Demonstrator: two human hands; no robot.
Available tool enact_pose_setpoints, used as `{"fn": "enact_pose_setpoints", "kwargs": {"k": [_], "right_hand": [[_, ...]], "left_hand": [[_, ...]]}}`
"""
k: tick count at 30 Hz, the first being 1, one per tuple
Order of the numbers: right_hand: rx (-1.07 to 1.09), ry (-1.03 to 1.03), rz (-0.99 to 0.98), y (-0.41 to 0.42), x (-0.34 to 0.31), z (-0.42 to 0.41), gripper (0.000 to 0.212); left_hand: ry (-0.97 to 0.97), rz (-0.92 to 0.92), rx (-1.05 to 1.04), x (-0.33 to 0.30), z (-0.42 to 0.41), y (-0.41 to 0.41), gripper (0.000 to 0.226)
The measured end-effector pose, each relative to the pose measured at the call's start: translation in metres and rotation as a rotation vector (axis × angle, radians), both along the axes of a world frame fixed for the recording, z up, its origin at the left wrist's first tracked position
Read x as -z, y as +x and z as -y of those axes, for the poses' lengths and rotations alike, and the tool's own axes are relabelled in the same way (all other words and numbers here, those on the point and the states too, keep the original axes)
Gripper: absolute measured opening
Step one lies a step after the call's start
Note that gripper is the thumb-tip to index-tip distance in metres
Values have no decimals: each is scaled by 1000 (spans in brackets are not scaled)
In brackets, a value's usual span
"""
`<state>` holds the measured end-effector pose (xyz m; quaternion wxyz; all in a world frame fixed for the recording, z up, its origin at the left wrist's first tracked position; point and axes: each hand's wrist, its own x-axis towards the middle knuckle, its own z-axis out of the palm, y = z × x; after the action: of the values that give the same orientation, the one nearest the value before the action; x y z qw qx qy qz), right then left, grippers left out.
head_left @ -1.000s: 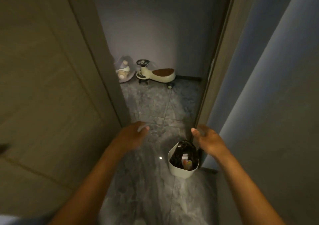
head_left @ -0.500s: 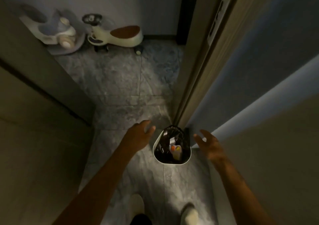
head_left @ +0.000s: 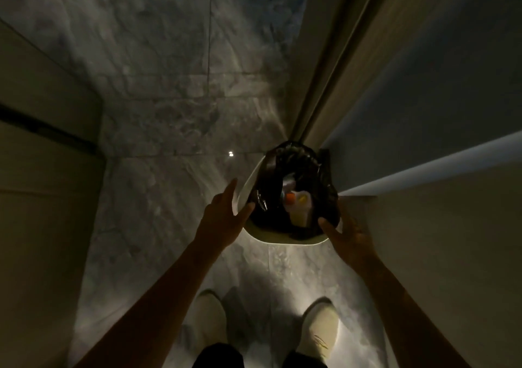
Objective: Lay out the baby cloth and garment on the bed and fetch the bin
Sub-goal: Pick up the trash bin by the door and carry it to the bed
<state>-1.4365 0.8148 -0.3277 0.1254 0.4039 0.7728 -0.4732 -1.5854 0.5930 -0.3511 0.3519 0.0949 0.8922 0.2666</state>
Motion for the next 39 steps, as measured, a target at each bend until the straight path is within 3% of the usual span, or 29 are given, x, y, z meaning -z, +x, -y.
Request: {"fn": "enact_pose_setpoints", "kwargs": {"k": [5, 8, 16, 28, 36, 39], "right_hand": [[132, -62, -108, 8, 51, -3, 77], [175, -169, -189, 9, 59, -3, 66], [130, -338, -308, 7, 101, -26, 85], [103, -372, -243, 11, 114, -19, 87], [84, -418, -221, 11, 102, 2, 105], [18, -367, -223, 12, 87, 5, 101]], "left_hand": [[185, 65, -29, 48, -4, 1, 91], [251, 40, -31, 59, -8, 4, 86], [318, 130, -73, 64, -14, -8, 81], [307, 236, 22, 60, -16, 1, 99], [393, 246, -18, 36, -11, 10, 97], [391, 238, -3, 20, -5, 14, 95]]}}
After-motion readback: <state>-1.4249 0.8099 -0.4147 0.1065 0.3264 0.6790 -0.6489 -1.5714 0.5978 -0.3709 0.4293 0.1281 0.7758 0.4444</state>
